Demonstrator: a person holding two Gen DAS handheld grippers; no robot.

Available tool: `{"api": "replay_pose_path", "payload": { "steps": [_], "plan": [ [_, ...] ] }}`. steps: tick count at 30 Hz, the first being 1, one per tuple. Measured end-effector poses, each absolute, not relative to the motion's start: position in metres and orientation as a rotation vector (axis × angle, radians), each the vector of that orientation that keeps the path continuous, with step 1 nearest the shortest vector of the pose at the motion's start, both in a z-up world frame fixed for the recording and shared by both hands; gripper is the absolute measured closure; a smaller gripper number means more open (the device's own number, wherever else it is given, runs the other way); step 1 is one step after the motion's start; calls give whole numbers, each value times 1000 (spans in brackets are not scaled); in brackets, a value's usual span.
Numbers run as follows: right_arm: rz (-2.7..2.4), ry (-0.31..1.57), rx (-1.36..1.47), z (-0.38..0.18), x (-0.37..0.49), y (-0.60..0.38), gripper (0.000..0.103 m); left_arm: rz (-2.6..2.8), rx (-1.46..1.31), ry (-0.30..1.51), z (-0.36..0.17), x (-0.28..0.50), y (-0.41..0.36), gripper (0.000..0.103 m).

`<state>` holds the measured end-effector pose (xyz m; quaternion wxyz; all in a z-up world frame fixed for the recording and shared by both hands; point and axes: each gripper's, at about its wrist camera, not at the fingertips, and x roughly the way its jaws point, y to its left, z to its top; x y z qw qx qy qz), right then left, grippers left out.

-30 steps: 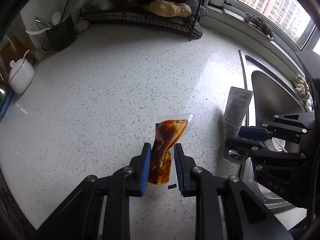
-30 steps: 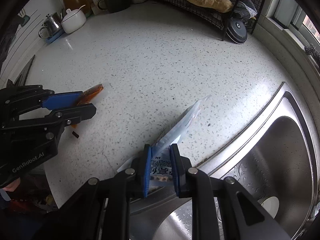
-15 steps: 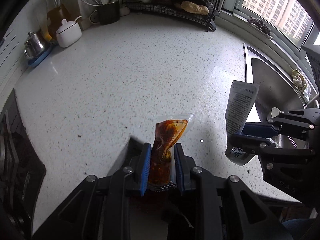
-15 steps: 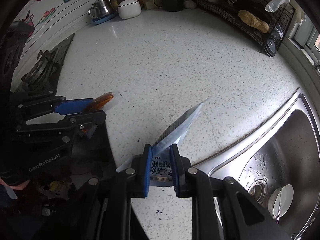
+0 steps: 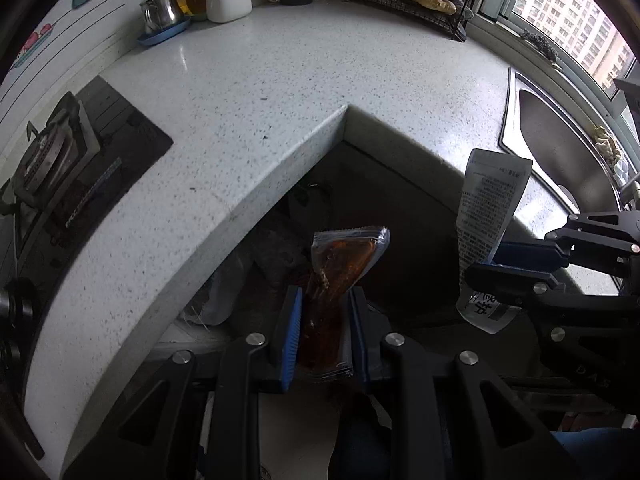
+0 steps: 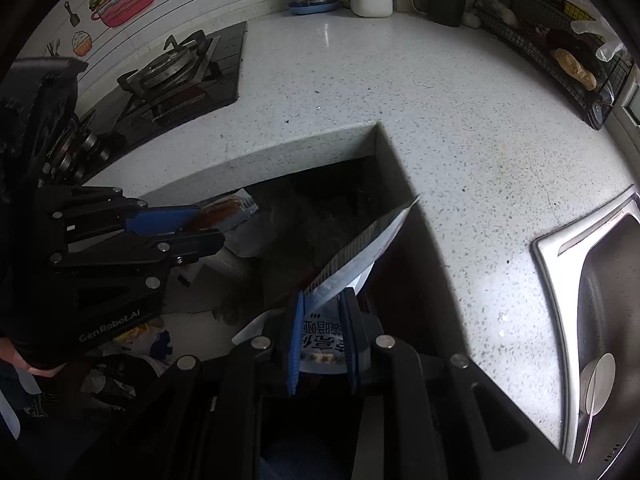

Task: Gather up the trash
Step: 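Lower the sauce packet and sachet down toward the red bin with both tools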

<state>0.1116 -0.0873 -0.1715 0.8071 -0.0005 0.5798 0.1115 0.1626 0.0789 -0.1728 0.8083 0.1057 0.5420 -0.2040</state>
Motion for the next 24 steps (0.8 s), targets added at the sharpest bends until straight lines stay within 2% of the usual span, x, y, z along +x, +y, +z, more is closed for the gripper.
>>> {"api": "replay_pose_path", "payload": {
  "steps": [13, 19, 24],
  "plan": [
    [361, 1286, -25, -231, 85, -41, 87, -357, 126, 1241, -240, 118, 120, 82],
    [347, 1310, -53, -281, 88, -41, 86, -359, 126, 1248, -295, 112, 116, 82],
    [339, 1326, -27, -343, 97, -42, 86, -358, 76, 1294, -364, 128, 112, 82]
  ]
}}
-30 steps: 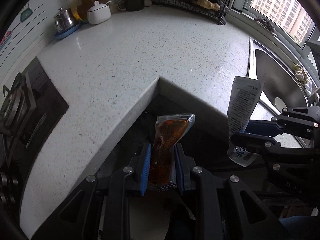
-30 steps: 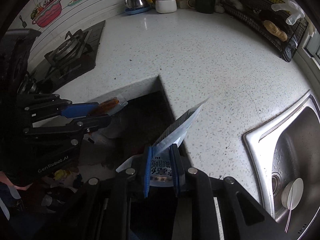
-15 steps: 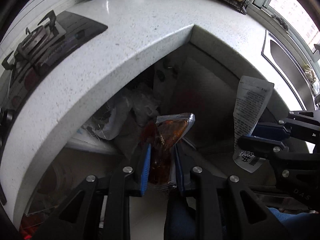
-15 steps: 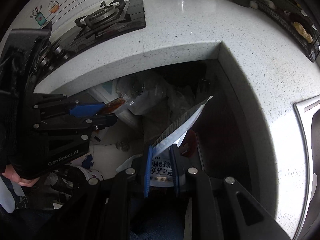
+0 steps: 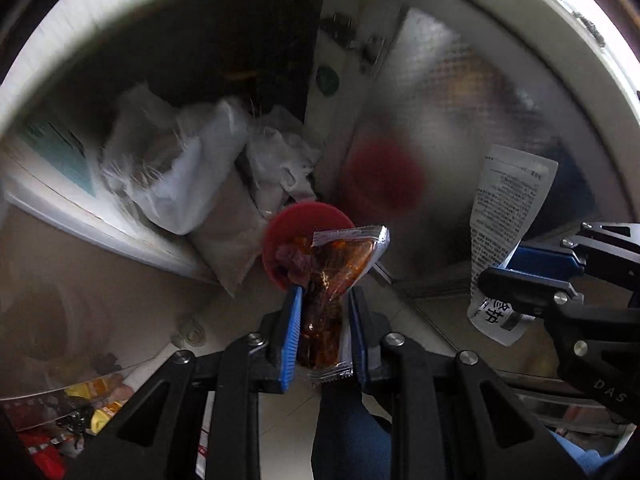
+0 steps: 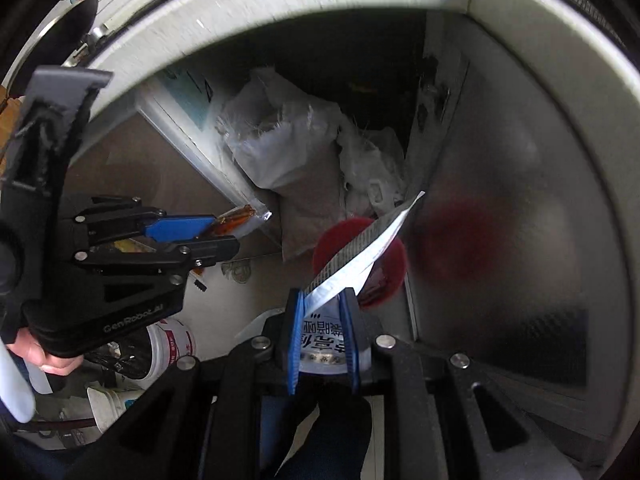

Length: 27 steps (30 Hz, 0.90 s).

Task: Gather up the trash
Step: 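Lower the sauce packet and sachet down toward the red bin with both tools, then open the left tool to drop the brown sauce packet into the red bin, then open the right tool to drop the white sachet into the red bin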

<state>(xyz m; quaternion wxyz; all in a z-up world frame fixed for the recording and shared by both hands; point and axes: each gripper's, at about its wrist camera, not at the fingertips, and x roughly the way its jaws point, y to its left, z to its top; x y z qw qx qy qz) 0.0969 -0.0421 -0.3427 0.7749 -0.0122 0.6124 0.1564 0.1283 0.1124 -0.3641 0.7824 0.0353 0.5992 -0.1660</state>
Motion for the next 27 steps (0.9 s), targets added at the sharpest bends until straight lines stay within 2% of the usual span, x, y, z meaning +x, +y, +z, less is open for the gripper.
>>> {"api": "replay_pose_path", "payload": {
  "steps": [5, 12, 14, 16, 19, 21, 27],
  "plan": [
    [333, 1337, 13, -405, 105, -56, 86, -342, 66, 1326, -432, 146, 101, 82],
    [317, 1350, -1, -470, 121, -76, 86, -364, 100, 1333, -493, 170, 83, 82],
    [317, 1360, -1, -484, 124, -85, 86, -361, 95, 1327, -499, 176, 81, 73],
    [311, 1366, 5, -493, 129, -88, 86, -364, 91, 1326, -506, 181, 79, 39],
    [310, 1372, 20, -497, 129, -97, 86, -343, 142, 1314, -509, 184, 74, 28],
    [315, 1380, 28, -499, 131, -95, 86, -339, 148, 1321, -510, 184, 73, 25],
    [385, 1402, -3, -498, 133, -88, 86, -321, 109, 1358, -505, 184, 84, 20]
  ]
}}
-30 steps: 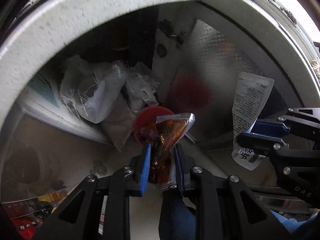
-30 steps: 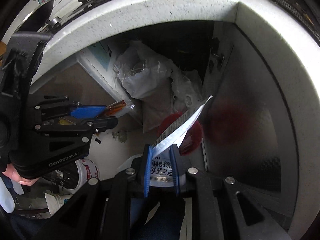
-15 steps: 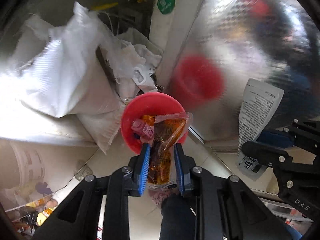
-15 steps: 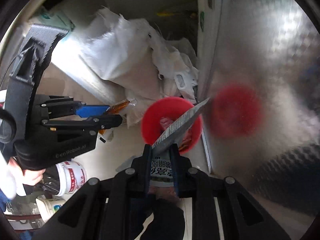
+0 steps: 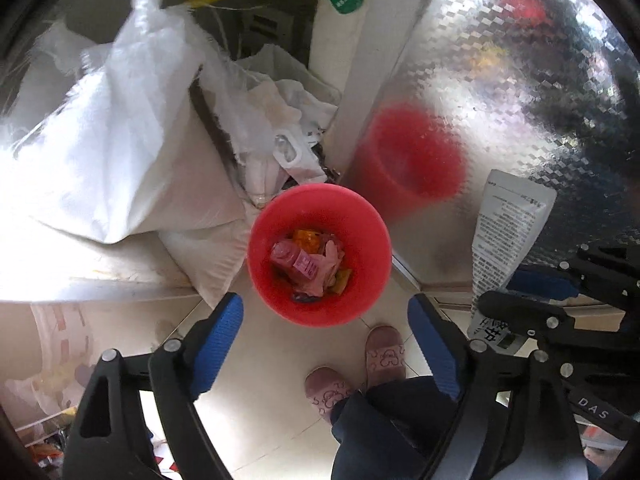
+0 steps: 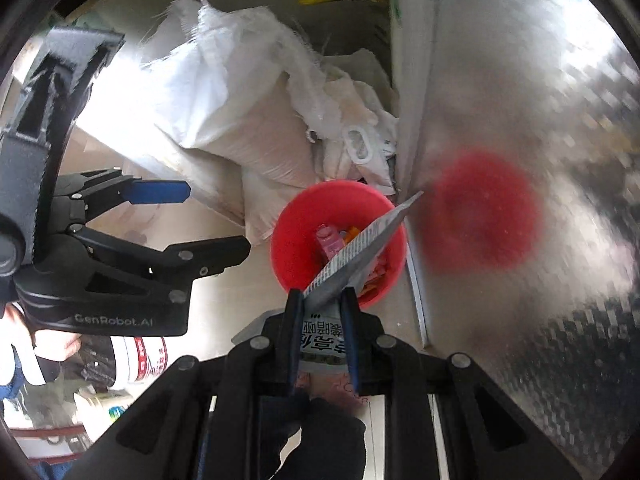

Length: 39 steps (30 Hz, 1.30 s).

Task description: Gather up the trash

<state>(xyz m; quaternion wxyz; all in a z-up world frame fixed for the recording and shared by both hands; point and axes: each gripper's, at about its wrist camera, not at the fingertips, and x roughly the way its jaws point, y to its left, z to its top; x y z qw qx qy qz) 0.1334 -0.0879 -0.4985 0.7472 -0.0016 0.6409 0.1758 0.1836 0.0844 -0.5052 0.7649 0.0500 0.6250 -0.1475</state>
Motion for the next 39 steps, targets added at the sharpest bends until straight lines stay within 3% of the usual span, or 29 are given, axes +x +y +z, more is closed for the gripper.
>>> {"api": "replay_pose_path", "payload": {
  "steps": [23, 27, 36, 39],
  "plan": [
    [486, 1385, -272, -521, 148, -36, 83, -112, 7, 1337, -517, 169, 148, 20],
    [461, 1376, -246, -506, 142, -35, 63, -119, -3, 1327, -504, 162, 149, 20],
    [356, 1341, -249, -429, 119, -33, 62, -192, 30, 1319, -432, 134, 140, 20],
    [307, 1307, -250, -388, 109, -35, 56, -217, 54, 1303, -393, 123, 133, 20]
  ]
}}
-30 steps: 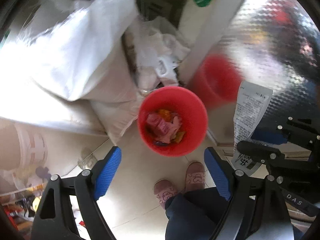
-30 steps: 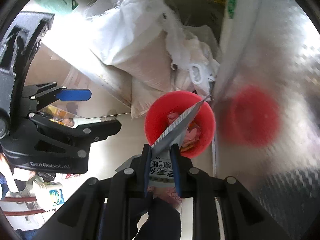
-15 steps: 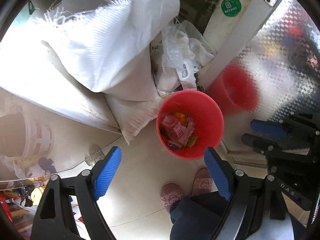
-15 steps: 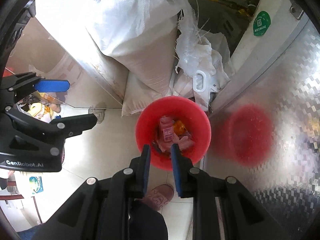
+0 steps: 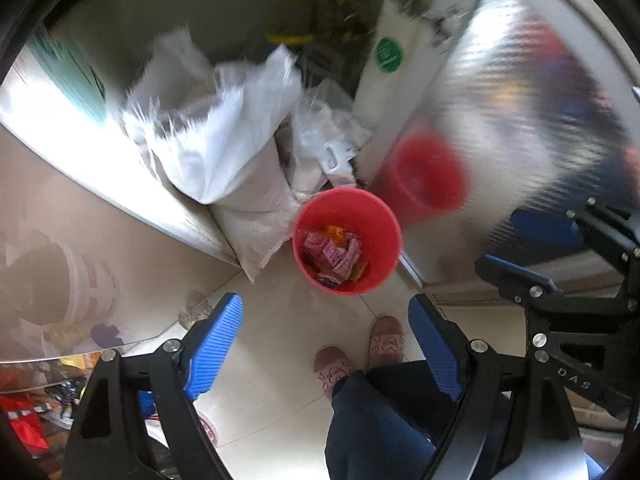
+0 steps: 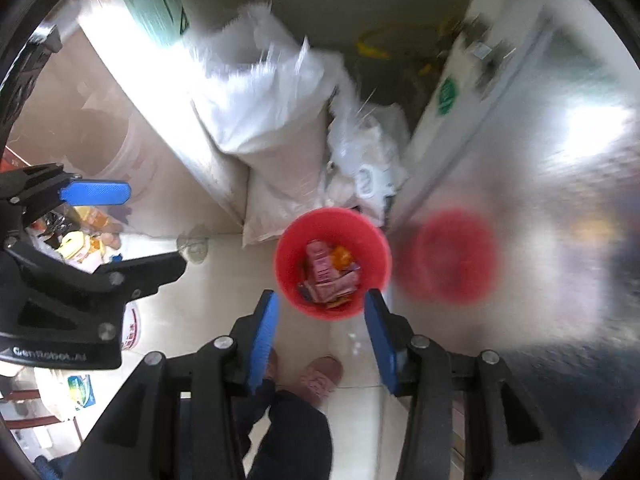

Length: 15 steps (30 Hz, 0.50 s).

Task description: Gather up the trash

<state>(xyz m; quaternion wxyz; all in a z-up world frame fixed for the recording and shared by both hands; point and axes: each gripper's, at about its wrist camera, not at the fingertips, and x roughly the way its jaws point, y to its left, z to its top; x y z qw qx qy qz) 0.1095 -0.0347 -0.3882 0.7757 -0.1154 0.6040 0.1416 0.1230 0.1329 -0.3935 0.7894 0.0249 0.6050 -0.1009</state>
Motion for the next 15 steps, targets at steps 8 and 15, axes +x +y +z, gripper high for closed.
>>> {"api": "replay_pose_path", "payload": {
  "steps": [8, 15],
  "plan": [
    [181, 1226, -193, -279, 83, -52, 43, -269, 64, 1232, -285, 103, 118, 20],
    [89, 1120, -219, -204, 61, -63, 29, -270, 59, 1138, -206, 79, 104, 19]
  ]
}}
